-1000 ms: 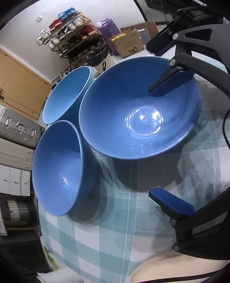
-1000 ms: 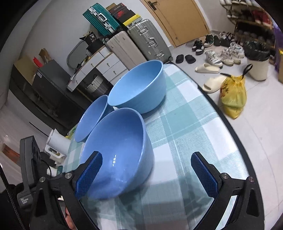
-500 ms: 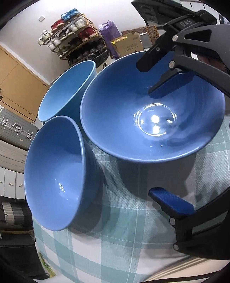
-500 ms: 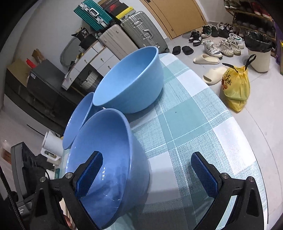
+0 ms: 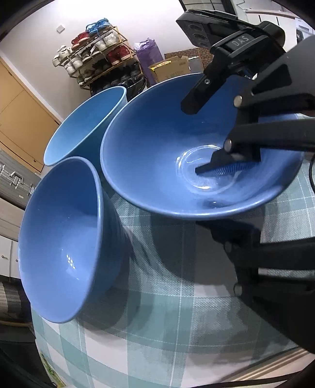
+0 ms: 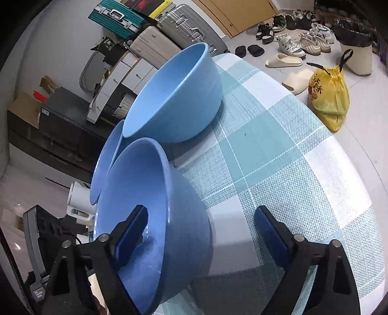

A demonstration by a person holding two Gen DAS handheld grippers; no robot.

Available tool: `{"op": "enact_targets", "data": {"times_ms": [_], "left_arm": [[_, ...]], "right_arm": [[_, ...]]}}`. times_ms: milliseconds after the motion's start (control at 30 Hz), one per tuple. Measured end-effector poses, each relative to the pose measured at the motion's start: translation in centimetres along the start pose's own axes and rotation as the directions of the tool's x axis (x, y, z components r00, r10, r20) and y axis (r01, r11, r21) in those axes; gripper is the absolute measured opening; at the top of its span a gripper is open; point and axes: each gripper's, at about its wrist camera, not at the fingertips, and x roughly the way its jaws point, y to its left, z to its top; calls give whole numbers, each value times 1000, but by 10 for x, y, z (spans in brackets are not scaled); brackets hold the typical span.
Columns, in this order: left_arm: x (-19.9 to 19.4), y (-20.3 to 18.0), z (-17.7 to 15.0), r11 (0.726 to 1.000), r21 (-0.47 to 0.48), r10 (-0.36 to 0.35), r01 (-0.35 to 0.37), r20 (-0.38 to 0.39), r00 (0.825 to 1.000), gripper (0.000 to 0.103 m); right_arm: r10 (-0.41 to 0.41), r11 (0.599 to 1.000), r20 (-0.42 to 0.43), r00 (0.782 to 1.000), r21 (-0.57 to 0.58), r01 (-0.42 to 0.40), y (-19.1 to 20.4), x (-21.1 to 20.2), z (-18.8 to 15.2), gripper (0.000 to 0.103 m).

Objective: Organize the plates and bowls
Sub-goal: 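Lift the blue bowl by its rim with both tools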

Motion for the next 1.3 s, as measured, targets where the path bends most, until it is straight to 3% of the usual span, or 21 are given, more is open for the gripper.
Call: {"op": "enact_targets", "data": {"times_ms": [367,500,667,967,1300], "left_arm": [[-1,6,0,1000,-10,-18,18,14,1000,19],[-5,10,-8,1000,12,9,-9,16,1000,19],[-2,-1,-7,999,34,34,-35,22,999,19],[1,-5,-9,999,28,34,-35,26,999,19],[0,-4,-9,999,22,36,-37,28,999,19]], "right_arm": [[-5,1000,-19,1000,3,5,5,1,-2,83],[-19,1000,-33,999,-13,18,5,3,-3,59],[-20,1000,-44,999,-5,20,5,5,-4,56],[-15,1000,-68,998,-23,14,11,11,-6,31],[-26,1000,-70,997,-18,24,12,11,-8,25]]}}
